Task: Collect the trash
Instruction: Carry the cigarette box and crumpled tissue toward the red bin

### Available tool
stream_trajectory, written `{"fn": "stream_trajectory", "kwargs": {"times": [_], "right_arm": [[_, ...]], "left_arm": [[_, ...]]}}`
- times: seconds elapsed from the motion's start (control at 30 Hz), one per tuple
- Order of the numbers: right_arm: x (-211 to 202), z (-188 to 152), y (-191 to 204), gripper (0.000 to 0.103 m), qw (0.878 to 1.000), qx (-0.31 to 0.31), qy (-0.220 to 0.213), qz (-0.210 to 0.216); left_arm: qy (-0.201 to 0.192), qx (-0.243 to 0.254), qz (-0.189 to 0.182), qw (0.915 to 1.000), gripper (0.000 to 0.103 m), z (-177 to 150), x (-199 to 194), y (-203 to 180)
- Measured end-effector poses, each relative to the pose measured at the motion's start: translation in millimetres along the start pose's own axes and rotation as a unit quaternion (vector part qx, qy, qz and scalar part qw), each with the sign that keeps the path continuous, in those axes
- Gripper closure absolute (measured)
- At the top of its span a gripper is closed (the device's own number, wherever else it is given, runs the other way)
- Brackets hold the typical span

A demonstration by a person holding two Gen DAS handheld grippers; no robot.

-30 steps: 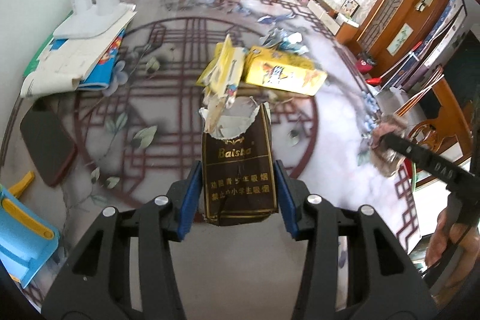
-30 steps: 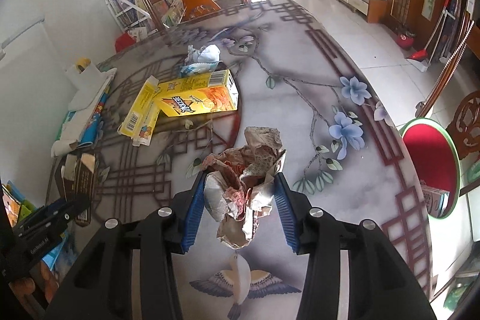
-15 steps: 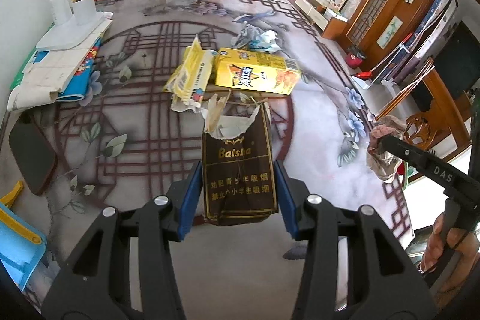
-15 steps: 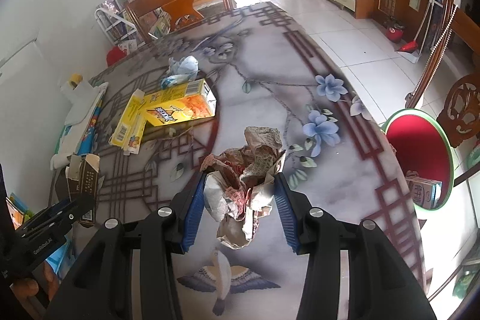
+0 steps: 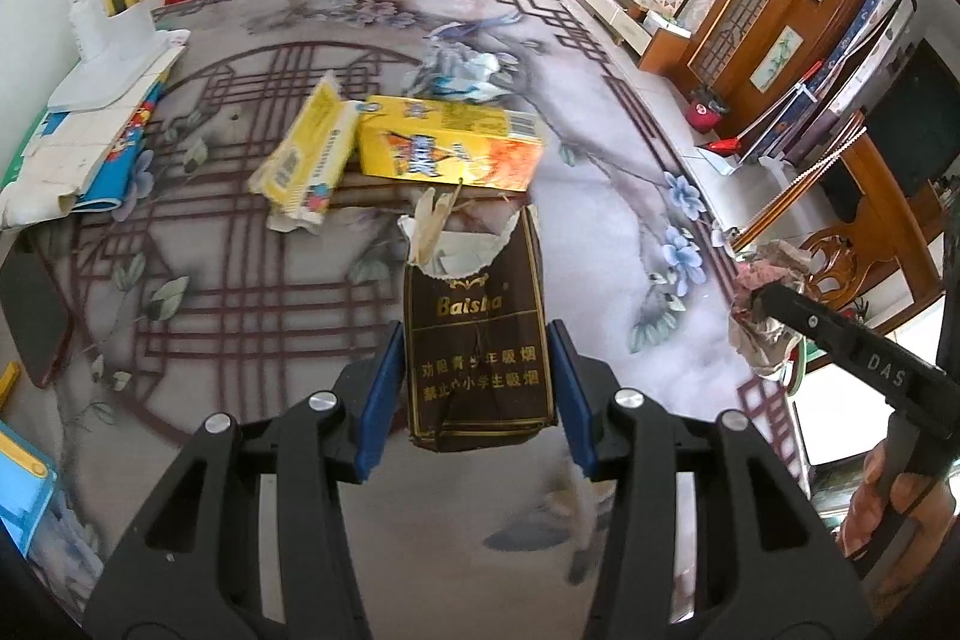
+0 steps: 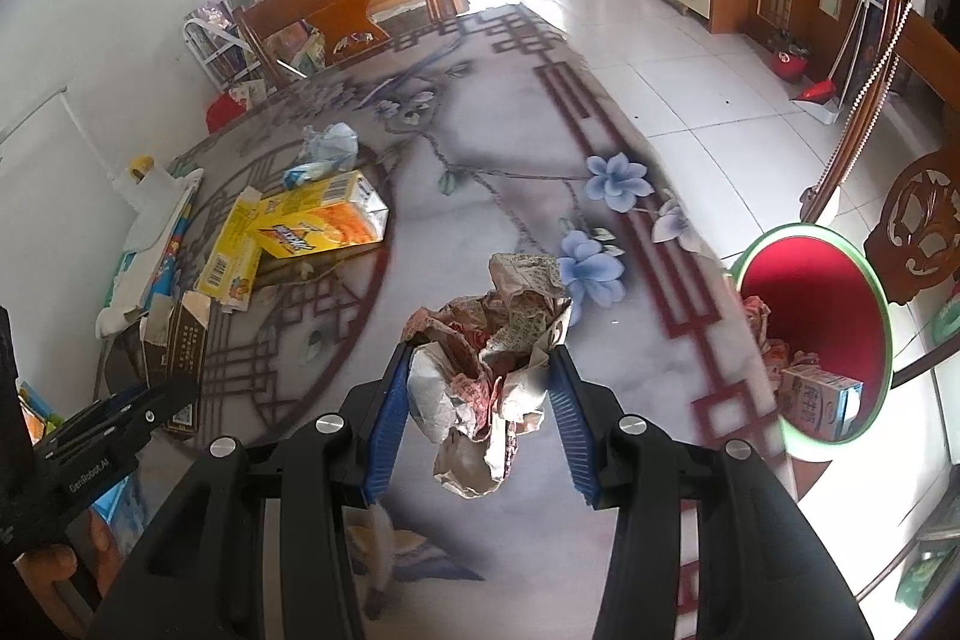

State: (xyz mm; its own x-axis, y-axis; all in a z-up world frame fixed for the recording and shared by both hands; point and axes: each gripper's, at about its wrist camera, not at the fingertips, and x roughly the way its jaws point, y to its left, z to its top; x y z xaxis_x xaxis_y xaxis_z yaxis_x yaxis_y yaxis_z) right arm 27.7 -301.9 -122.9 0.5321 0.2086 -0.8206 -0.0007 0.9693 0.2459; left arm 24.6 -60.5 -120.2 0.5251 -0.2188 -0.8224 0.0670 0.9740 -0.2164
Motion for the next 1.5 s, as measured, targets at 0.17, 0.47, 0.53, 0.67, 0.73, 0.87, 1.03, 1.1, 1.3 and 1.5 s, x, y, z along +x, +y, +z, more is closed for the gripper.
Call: {"fn": "stream_trajectory", "kwargs": {"times": [0.17, 0.47, 0.53, 0.67, 0.73, 0.87, 1.03, 1.1, 1.3, 1.5], "right_arm": [[-5, 5, -29, 0.059, 1.000, 0.008, 0.000, 0.002], [-17, 10, -67, 0.059, 1.000, 0.008, -0.007, 0.012], [-19, 11, -75, 0.059, 1.000, 0.009, -0.007, 0.013], [-19, 11, -93, 0.059, 1.000, 0.017, -0.003, 0.017], [-22, 10, -102, 0.059, 1.000, 0.021, -0.004, 0.018], [-27, 11, -120, 0.059, 0.999, 0.031, -0.009, 0.016], [-34, 10, -147, 0.059, 0.999, 0.050, -0.014, 0.005], [-36, 8, -158, 0.059, 0.998, 0.058, -0.014, 0.000], [-44, 4, -190, 0.059, 0.996, 0.085, -0.018, -0.020], [-53, 2, -222, 0.059, 0.992, 0.118, -0.027, -0.036]], "left_arm": [[0.003, 0.010, -0.004, 0.9999, 0.058, 1, 7, -32], [-0.001, 0.023, -0.003, 0.9997, 0.058, 4, 14, -80], [0.000, 0.025, -0.005, 0.9997, 0.058, 5, 15, -91], [-0.001, 0.033, -0.010, 0.9994, 0.058, 7, 17, -114], [-0.002, 0.042, -0.014, 0.9990, 0.058, 8, 18, -128], [-0.001, 0.057, -0.020, 0.9982, 0.058, 9, 22, -151], [0.004, 0.068, -0.029, 0.9972, 0.058, 10, 29, -171], [0.008, 0.072, -0.035, 0.9968, 0.058, 10, 34, -180], [0.015, 0.090, -0.053, 0.9944, 0.058, 13, 47, -211], [0.020, 0.112, -0.072, 0.9910, 0.058, 21, 61, -244]]}}
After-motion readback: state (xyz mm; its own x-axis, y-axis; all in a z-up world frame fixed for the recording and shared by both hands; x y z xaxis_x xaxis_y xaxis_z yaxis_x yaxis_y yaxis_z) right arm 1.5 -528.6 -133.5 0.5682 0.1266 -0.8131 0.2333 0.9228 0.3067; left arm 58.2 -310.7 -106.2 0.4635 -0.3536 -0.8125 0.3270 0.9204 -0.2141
